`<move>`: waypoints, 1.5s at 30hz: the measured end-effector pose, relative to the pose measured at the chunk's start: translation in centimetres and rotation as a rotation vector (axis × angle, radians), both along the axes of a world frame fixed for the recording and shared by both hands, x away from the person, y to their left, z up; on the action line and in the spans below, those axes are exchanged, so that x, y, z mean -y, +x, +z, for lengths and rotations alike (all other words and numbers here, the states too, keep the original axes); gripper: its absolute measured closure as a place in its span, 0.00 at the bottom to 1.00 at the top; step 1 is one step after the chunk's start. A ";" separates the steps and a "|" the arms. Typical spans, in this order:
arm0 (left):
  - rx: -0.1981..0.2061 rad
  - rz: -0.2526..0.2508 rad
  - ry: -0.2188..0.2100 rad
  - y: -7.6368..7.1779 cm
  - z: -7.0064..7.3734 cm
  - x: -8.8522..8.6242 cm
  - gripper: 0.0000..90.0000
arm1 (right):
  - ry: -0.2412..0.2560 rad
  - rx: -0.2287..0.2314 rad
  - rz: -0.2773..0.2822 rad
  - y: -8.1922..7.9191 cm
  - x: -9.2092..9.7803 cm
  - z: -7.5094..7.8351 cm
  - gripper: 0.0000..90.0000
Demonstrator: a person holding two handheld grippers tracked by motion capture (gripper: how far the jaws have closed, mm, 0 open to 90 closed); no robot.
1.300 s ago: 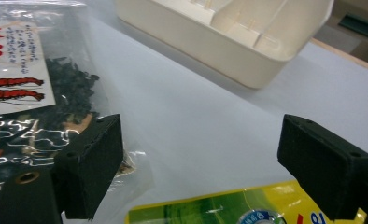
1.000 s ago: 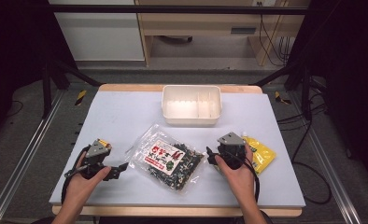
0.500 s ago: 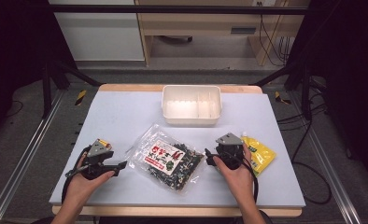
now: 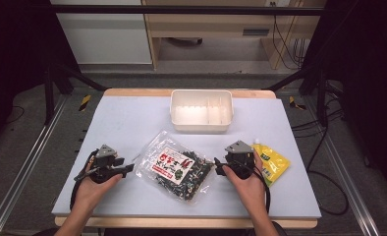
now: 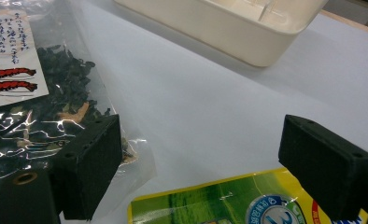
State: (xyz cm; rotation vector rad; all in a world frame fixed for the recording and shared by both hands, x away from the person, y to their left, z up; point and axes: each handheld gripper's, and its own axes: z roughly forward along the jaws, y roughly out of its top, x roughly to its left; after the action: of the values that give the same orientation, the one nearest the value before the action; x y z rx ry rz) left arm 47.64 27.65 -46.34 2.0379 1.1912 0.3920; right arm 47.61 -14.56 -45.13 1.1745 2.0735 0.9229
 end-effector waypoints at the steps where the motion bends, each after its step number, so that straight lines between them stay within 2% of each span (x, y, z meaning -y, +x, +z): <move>1: -0.009 0.004 -0.008 0.2 -0.1 0.0 0.59 | -0.003 -0.002 0.000 0.0 0.0 0.0 0.16; 4: -0.030 0.011 -0.012 0.4 -0.4 -0.1 0.65 | -0.001 -0.001 0.002 0.0 0.0 0.0 0.16; 6: -0.047 0.007 -0.036 0.3 -0.4 -0.3 0.68 | 0.000 -0.001 0.002 0.0 0.0 0.0 0.16; 11: -0.070 -0.007 -0.033 0.2 -0.6 0.0 0.72 | -0.005 -0.001 0.004 0.0 0.0 0.0 0.16; 20: -0.074 -0.017 -0.008 0.1 -0.8 0.4 0.83 | -0.004 -0.003 0.002 0.0 0.0 0.0 0.16; 25: -0.065 -0.014 0.025 0.2 -0.8 0.5 0.98 | -0.004 0.000 0.001 0.0 -0.1 0.0 0.16; 27: -0.063 -0.023 0.028 0.2 -0.8 0.5 0.99 | -0.005 0.004 0.004 0.0 -0.1 0.0 0.16; 29: -0.058 -0.029 0.034 0.2 -0.6 0.4 1.00 | -0.007 0.006 0.004 0.0 -0.2 0.0 0.16; 31: -0.027 -0.019 0.007 -0.1 0.0 0.0 1.00 | -0.009 0.011 0.005 0.0 -0.2 0.1 0.16; 34: -0.011 -0.018 -0.015 -0.4 0.4 -0.2 1.00 | -0.014 0.013 0.005 -0.1 -0.3 0.1 0.16; 41: 0.048 -0.053 0.019 -1.0 1.9 -0.4 1.00 | 0.000 0.034 0.028 -0.4 -1.0 0.7 0.16; 42: 0.068 -0.063 0.039 -1.0 2.4 -0.5 1.00 | 0.004 0.033 0.035 -0.5 -1.1 0.9 0.16; 45: 0.083 -0.064 0.034 -0.9 3.0 -0.7 1.00 | 0.012 0.040 0.055 -0.5 -1.6 1.5 0.16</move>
State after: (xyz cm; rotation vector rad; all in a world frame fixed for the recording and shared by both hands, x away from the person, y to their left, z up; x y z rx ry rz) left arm 46.77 28.31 -43.32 2.0628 1.0736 0.4641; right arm 47.11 -12.99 -43.65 1.1014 2.0800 0.9784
